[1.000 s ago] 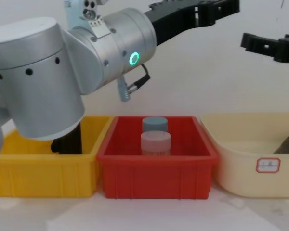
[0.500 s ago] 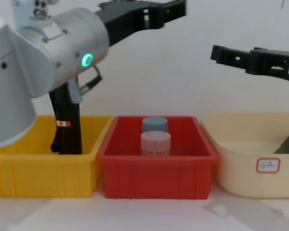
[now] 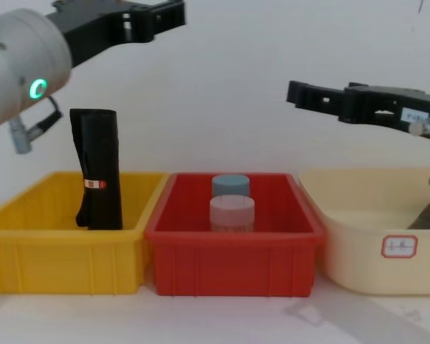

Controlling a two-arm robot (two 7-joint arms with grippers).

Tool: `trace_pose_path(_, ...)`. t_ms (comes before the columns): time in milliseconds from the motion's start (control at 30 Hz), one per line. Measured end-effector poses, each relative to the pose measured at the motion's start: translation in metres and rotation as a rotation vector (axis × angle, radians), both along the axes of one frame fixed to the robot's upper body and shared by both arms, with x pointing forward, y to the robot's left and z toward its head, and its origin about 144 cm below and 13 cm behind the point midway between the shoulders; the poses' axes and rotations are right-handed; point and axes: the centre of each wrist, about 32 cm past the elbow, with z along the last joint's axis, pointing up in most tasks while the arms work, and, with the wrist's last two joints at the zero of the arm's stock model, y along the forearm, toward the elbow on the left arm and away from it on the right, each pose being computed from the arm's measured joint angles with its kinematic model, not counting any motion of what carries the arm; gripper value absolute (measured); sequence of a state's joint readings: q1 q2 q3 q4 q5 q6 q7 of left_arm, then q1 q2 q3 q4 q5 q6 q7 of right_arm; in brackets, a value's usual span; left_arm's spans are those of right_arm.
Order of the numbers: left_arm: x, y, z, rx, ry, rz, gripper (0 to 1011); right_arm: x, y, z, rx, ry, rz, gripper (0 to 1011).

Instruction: Pick up the garbage bag with the one hand and transfer it to the other hand.

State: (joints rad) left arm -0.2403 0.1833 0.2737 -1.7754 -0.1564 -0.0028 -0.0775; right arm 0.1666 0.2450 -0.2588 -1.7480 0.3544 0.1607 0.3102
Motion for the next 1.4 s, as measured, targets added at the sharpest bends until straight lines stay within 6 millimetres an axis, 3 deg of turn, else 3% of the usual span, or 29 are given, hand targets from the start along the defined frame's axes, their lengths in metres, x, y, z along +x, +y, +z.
trace_pose_path(400,-0.006,0.017,0.000,0.007,-0.005,0.075,1001,0.013,0.011,0.000,-0.100,0.014,0.100,1000)
trace_pose_path(833,-0.009,0.024,0.000,0.010,-0.007,0.103,1001,0.040,0.025,-0.005,-0.231,0.071,0.203,1000)
trace_pose_path(1400,-0.010,0.027,0.001,0.012,-0.008,0.114,1001,0.068,0.026,-0.013,-0.266,0.146,0.244,1000)
